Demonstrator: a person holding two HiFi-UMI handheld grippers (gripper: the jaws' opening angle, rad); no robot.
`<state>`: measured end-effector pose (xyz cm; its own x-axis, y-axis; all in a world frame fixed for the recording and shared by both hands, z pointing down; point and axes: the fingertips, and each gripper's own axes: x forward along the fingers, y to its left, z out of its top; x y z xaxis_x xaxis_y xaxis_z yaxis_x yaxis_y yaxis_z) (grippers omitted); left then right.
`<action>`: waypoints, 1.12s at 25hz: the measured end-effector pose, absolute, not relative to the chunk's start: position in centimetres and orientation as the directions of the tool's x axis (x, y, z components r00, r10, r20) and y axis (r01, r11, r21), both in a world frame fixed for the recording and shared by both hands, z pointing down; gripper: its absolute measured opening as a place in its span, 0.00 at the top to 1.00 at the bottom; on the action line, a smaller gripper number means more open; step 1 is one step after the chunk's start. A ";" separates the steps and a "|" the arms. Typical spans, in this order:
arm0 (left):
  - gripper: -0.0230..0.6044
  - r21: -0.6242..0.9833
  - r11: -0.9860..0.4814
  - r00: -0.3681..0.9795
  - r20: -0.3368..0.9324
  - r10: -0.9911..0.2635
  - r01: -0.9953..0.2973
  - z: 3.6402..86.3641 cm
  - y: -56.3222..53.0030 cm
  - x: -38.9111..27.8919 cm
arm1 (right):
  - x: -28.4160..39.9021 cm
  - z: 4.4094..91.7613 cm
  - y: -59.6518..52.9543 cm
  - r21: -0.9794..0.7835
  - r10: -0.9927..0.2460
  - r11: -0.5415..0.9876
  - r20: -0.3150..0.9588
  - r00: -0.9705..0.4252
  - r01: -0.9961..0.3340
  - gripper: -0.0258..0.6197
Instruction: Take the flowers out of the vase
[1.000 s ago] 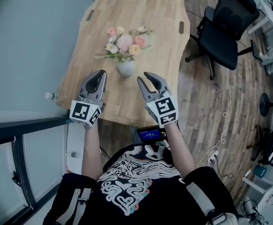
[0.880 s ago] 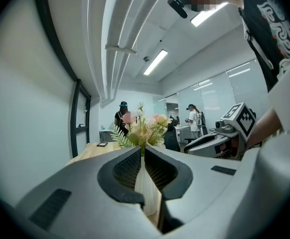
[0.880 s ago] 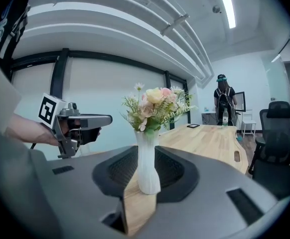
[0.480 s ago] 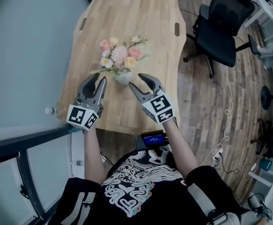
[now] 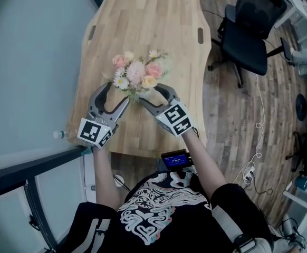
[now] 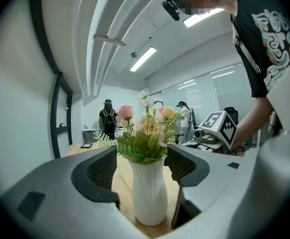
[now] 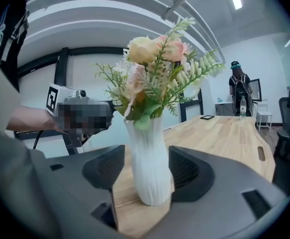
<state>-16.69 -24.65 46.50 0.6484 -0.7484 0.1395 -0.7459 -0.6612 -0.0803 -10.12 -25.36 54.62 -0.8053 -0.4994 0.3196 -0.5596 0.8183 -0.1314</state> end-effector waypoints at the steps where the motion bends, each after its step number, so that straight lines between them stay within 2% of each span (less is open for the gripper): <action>1: 0.49 -0.086 -0.667 0.654 0.142 -0.743 -0.740 46.6 -24.9 -16.6 | -10.5 54.6 -25.6 -0.125 -0.493 0.826 0.315 -0.811 -0.550 0.52; 2: 0.49 -0.093 -0.674 0.660 0.146 -0.737 -0.733 46.6 -25.0 -16.4 | -10.9 54.5 -25.9 -0.115 -0.487 0.833 0.313 -0.815 -0.542 0.50; 9: 0.49 -0.130 -0.726 0.707 0.165 -0.687 -0.675 46.5 -25.3 -14.7 | -13.1 53.9 -26.8 -0.048 -0.457 0.870 0.301 -0.837 -0.491 0.50; 13: 0.49 -0.139 -0.729 0.712 0.157 -0.684 -0.670 46.5 -25.9 -14.3 | -13.6 53.9 -27.4 0.008 -0.489 0.861 0.289 -0.823 -0.509 0.50; 28: 0.50 -0.154 -0.718 0.701 0.157 -0.696 -0.679 46.8 -27.5 -12.9 | -14.8 54.4 -27.2 0.025 -0.468 0.876 0.287 -0.836 -0.481 0.51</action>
